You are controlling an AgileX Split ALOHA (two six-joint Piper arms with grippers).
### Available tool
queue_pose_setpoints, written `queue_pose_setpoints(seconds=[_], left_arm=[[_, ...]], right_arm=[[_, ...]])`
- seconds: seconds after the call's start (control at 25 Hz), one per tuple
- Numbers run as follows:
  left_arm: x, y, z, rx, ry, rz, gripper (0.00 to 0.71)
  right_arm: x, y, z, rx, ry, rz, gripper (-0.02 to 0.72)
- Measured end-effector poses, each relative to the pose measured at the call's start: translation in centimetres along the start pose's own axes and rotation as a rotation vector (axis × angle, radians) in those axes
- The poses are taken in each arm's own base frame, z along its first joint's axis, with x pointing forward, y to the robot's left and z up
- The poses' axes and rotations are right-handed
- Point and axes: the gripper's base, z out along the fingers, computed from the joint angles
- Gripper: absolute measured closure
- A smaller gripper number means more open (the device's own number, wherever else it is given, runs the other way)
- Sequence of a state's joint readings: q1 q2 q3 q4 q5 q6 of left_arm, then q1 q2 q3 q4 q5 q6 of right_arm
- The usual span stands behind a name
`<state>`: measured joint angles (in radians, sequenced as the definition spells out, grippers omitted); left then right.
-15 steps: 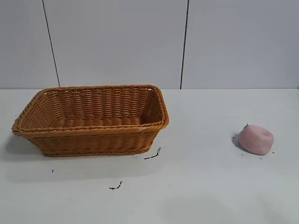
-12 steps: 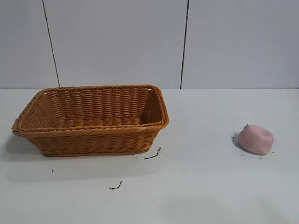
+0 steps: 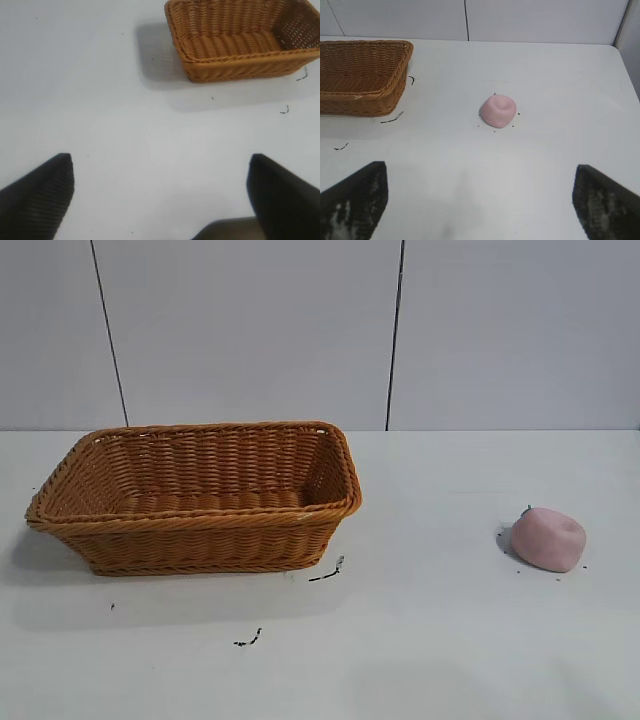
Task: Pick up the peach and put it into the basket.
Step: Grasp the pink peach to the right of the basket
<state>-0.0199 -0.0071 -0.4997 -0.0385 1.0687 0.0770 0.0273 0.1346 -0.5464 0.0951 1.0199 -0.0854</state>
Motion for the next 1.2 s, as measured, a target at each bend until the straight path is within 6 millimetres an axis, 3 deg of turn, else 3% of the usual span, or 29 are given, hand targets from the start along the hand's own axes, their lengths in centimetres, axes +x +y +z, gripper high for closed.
queue_pose_setpoints(seconds=[0.12, 0.32, 0.44, 0.48, 0.64, 0.84, 1.04, 1.2], left_arm=[[0.0, 0.0, 0.0, 0.0, 0.0, 0.0, 0.018], [0.0, 0.0, 0.0, 0.0, 0.0, 0.0, 0.018], [0.0, 0.0, 0.0, 0.0, 0.0, 0.0, 0.018], [0.0, 0.0, 0.0, 0.0, 0.0, 0.0, 0.018], [0.0, 0.0, 0.0, 0.0, 0.0, 0.0, 0.018], [0.0, 0.0, 0.0, 0.0, 0.0, 0.0, 0.018], [0.0, 0.0, 0.0, 0.0, 0.0, 0.0, 0.018], [0.0, 0.0, 0.0, 0.0, 0.0, 0.0, 0.018]], right_arm=[[-1.6, -0.2, 1.1, 0.002, 0.077, 0.003, 0.014], [-5.8, -1.0, 6.0, 0.016, 0.311, 0.004, 0.014], [-7.7, -1.4, 10.4, 0.011, 0.463, 0.013, 0.014], [-8.9, -1.7, 13.6, 0.009, 0.533, 0.018, 0.014], [-10.5, -2.3, 19.7, 0.005, 0.649, 0.026, 0.014], [-10.9, -2.9, 27.0, 0.0, 0.769, 0.033, 0.014], [-9.5, -3.4, 33.7, -0.004, 0.874, 0.037, 0.014], [-8.1, -3.7, 37.9, -0.005, 0.915, 0.04, 0.014]])
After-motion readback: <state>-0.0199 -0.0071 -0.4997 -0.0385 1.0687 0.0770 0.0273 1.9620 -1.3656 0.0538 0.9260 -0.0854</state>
